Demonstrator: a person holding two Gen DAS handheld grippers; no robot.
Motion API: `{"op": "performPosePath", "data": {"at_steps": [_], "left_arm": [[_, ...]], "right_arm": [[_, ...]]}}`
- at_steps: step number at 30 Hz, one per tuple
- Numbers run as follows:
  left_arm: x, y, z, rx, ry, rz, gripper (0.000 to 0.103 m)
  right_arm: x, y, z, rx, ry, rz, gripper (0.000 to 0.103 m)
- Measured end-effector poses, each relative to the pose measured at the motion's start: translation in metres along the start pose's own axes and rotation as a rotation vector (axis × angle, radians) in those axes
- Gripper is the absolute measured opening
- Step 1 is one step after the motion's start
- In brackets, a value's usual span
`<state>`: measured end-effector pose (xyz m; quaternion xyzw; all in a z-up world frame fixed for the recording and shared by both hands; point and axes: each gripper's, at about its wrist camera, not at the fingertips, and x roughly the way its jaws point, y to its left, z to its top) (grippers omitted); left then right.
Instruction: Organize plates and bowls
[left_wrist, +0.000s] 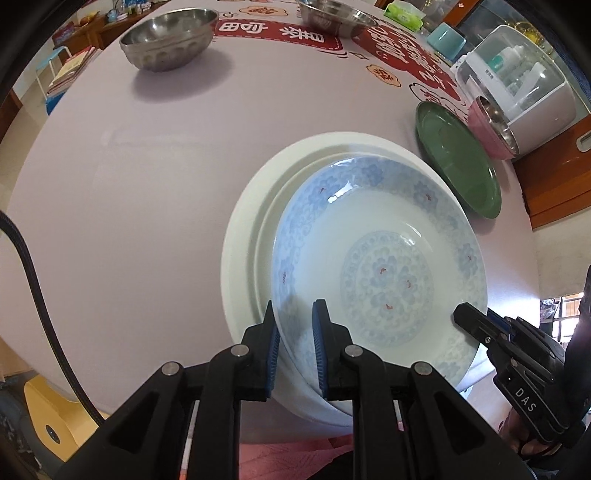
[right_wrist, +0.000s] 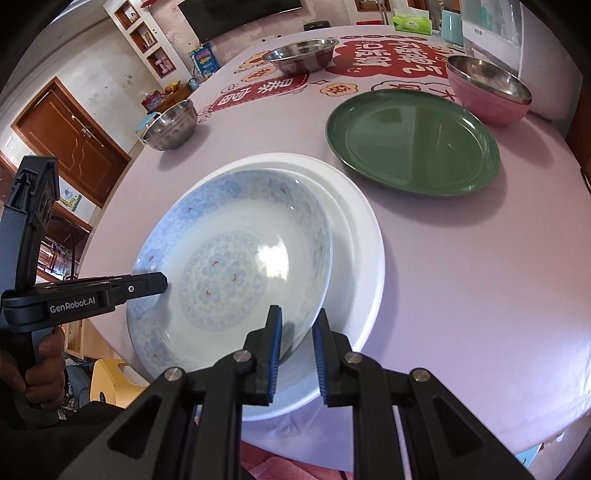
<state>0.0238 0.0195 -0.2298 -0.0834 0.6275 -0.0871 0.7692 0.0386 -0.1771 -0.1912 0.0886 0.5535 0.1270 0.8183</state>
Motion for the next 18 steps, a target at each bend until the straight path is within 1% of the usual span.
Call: {"op": "performPosePath", "data": {"at_steps": [4, 5, 6, 9, 12, 13, 14, 15, 16, 18], "left_arm": [[0.003, -0.001, 0.0, 0.022, -0.007, 0.009, 0.014], [0.004, -0.001, 0.001, 0.026, -0.009, 0.011, 0.014], [0.004, -0.001, 0.001, 0.028, -0.01, 0.012, 0.015], [0.005, -0.006, 0.002, 0.043, -0.011, 0.012, 0.02], [0.005, -0.007, 0.001, 0.054, -0.01, 0.02, 0.022], [0.004, -0.008, 0.0, 0.057, -0.008, 0.023, 0.025], [0.004, -0.009, 0.0, 0.061, -0.003, 0.024, 0.027], [0.003, -0.01, -0.001, 0.07, 0.007, 0.021, 0.03], [0.003, -0.012, -0.001, 0.079, 0.014, 0.021, 0.033], [0.001, -0.015, -0.003, 0.091, 0.029, 0.029, 0.035]], "right_arm": [[0.001, 0.0, -0.001, 0.007, -0.014, -0.004, 0.017], [0.002, 0.0, -0.001, 0.009, -0.01, -0.008, 0.017], [0.003, 0.001, -0.002, 0.01, -0.009, -0.006, 0.02], [0.005, 0.003, 0.0, 0.013, -0.016, -0.023, 0.021], [0.005, 0.002, 0.0, 0.03, -0.012, -0.017, 0.021], [0.005, 0.001, 0.0, 0.035, -0.007, -0.013, 0.022], [0.005, 0.0, 0.0, 0.042, -0.003, -0.009, 0.023], [0.005, 0.0, 0.0, 0.047, 0.002, 0.002, 0.027], [0.005, 0.0, 0.001, 0.047, 0.007, 0.006, 0.028], [0.006, 0.002, 0.001, 0.04, 0.023, 0.007, 0.033]]}}
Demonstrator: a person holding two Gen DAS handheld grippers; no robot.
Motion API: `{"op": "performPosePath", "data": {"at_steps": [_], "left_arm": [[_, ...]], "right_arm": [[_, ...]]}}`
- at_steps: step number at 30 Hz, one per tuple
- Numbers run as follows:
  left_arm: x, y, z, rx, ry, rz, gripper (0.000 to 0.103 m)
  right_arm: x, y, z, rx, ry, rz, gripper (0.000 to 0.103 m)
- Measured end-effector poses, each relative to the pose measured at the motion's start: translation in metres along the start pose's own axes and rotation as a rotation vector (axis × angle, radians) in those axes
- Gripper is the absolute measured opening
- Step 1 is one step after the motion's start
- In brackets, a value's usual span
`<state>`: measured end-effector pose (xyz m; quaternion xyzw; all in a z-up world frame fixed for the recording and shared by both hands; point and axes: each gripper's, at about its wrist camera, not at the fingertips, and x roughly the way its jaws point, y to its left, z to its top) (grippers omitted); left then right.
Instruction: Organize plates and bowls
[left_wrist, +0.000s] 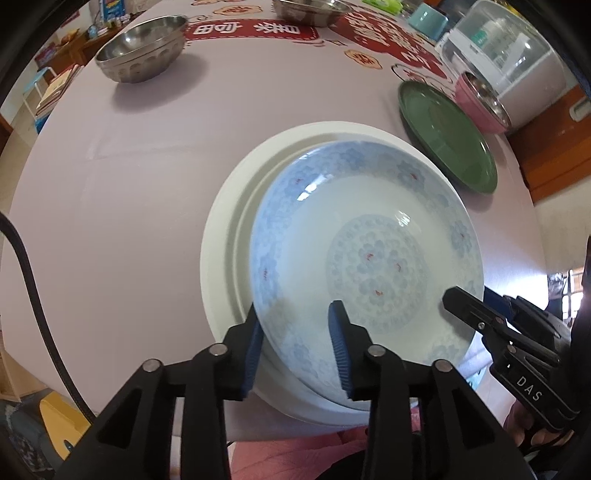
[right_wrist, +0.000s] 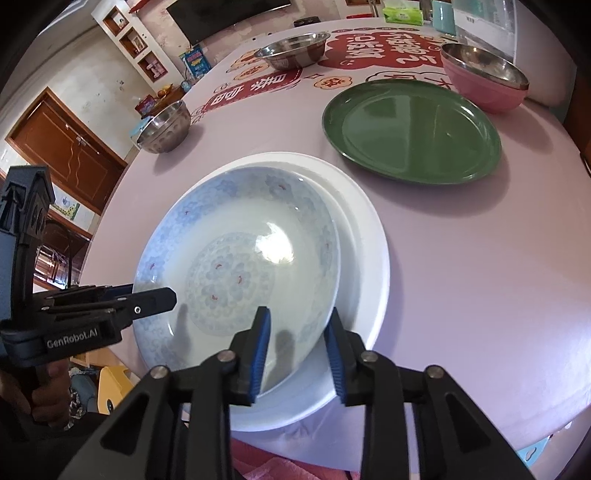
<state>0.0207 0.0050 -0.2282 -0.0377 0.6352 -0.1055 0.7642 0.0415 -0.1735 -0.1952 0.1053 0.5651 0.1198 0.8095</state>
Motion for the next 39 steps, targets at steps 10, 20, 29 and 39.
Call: {"op": "performPosePath", "data": {"at_steps": [10, 20, 29, 39], "left_arm": [[-0.013, -0.007, -0.001, -0.019, -0.014, 0.057, 0.051], [-0.033, -0.024, 0.008, -0.096, -0.068, 0.088, 0.059], [-0.05, -0.061, 0.021, -0.136, -0.107, 0.084, 0.064], [-0.053, -0.109, 0.054, -0.132, -0.161, 0.074, 0.07]], "right_arm": [[0.0, -0.001, 0.005, -0.032, 0.051, 0.026, 0.036], [-0.025, -0.01, 0.013, -0.122, 0.009, 0.062, 0.055], [-0.043, -0.04, 0.037, -0.165, -0.018, 0.098, 0.056], [-0.052, -0.078, 0.062, -0.204, -0.041, 0.111, 0.056]]}}
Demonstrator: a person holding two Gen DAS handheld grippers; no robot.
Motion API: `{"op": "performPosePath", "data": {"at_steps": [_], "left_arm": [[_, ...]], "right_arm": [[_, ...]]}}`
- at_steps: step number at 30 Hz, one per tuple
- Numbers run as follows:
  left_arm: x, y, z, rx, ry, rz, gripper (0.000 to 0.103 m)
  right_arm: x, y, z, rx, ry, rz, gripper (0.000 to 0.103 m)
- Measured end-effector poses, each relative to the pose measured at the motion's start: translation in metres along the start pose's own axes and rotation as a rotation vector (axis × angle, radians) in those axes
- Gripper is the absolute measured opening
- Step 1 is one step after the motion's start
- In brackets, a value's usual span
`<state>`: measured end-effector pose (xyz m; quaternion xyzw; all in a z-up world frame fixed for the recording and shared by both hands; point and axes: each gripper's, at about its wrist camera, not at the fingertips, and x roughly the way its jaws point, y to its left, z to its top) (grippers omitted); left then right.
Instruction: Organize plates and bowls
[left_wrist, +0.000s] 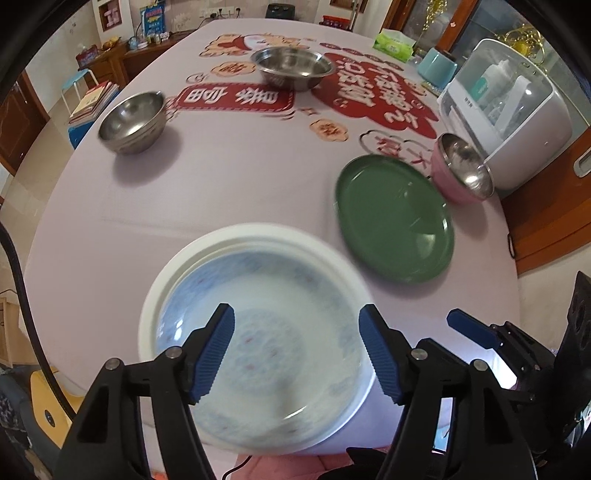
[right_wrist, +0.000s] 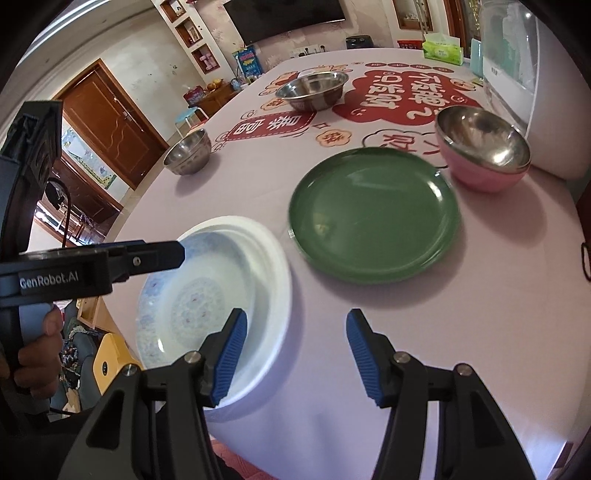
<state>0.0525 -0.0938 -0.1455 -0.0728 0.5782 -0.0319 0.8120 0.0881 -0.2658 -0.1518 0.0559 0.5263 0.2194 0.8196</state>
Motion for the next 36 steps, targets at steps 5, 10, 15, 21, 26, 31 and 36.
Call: {"op": "performPosePath", "data": {"at_steps": [5, 10, 15, 21, 26, 31, 36], "left_arm": [[0.009, -0.02, 0.015, 0.001, -0.012, -0.003, 0.07], [0.022, -0.036, 0.027, -0.007, -0.017, -0.013, 0.07], [0.035, -0.046, 0.038, -0.009, -0.006, -0.023, 0.07], [0.052, -0.052, 0.055, -0.016, 0.012, -0.024, 0.07], [0.07, -0.055, 0.065, -0.009, 0.038, -0.024, 0.07], [0.091, -0.058, 0.072, 0.004, 0.079, -0.024, 0.07], [0.109, -0.058, 0.08, 0.011, 0.126, -0.023, 0.07]], "right_arm": [[-0.004, -0.025, 0.011, -0.007, -0.008, -0.007, 0.056], [-0.002, -0.049, 0.021, -0.009, -0.007, -0.012, 0.056], [0.0, -0.07, 0.03, 0.016, -0.007, -0.008, 0.056], [0.007, -0.087, 0.038, 0.038, -0.019, 0.003, 0.056], [0.014, -0.101, 0.04, 0.072, -0.029, 0.022, 0.056], [0.02, -0.115, 0.042, 0.124, -0.048, 0.034, 0.056], [0.027, -0.125, 0.042, 0.169, -0.068, 0.044, 0.056]]}}
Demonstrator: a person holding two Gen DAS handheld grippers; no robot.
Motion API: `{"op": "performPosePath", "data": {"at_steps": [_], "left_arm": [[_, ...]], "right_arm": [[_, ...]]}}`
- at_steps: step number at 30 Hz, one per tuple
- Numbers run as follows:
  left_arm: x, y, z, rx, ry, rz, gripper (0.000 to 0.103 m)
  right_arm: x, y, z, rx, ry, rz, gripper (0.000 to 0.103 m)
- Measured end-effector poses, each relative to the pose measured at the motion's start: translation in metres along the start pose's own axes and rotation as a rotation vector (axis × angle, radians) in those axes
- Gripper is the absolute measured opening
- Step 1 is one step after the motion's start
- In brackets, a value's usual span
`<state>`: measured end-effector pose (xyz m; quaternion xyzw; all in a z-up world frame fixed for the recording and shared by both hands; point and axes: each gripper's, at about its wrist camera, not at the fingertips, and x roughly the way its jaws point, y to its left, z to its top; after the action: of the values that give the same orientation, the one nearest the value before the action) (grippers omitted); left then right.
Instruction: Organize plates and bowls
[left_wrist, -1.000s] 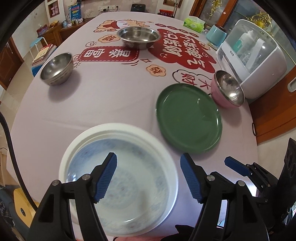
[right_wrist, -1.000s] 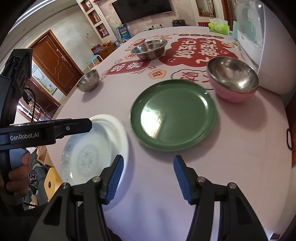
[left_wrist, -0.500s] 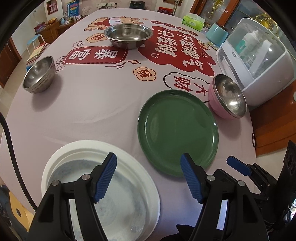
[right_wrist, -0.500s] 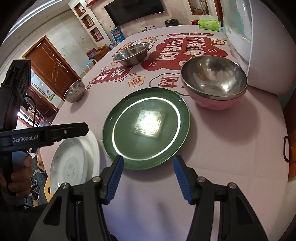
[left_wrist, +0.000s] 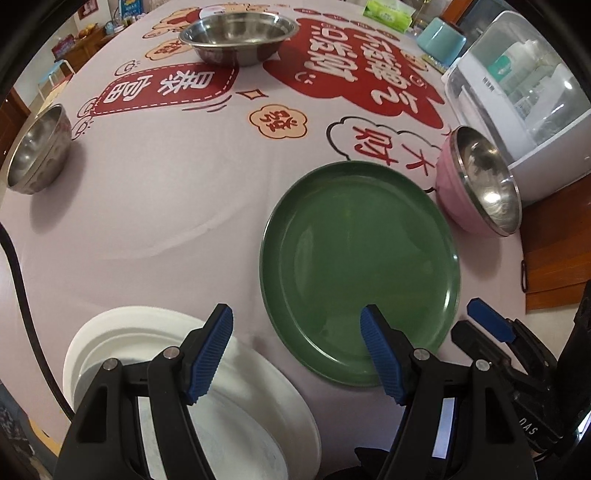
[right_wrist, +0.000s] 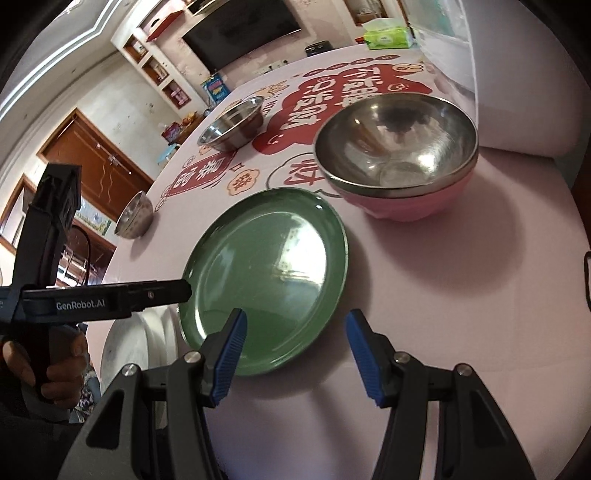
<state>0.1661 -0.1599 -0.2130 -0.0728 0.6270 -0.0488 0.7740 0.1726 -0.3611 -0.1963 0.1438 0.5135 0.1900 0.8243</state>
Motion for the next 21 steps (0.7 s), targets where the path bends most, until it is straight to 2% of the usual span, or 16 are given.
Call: {"op": "performPosePath", "data": {"at_steps": [6, 13, 17, 19, 21], "left_arm": [[0.018, 0.0, 0.008, -0.004, 0.043, 0.005, 0.07], [0.03, 0.0, 0.016, -0.005, 0.058, -0.002, 0.068], [0.034, -0.001, 0.019, 0.004, 0.064, -0.015, 0.066], [0.038, -0.004, 0.022, 0.007, 0.067, -0.012, 0.059], [0.041, -0.006, 0.024, 0.013, 0.075, -0.01, 0.056]], "right_arm": [[0.006, -0.007, 0.001, 0.021, -0.019, 0.024, 0.056], [0.013, -0.007, 0.005, 0.002, -0.03, 0.031, 0.056], [0.017, -0.006, 0.007, -0.009, -0.037, 0.029, 0.05], [0.019, -0.007, 0.008, -0.008, -0.033, 0.021, 0.047], [0.021, -0.009, 0.008, -0.002, -0.035, 0.015, 0.041]]}}
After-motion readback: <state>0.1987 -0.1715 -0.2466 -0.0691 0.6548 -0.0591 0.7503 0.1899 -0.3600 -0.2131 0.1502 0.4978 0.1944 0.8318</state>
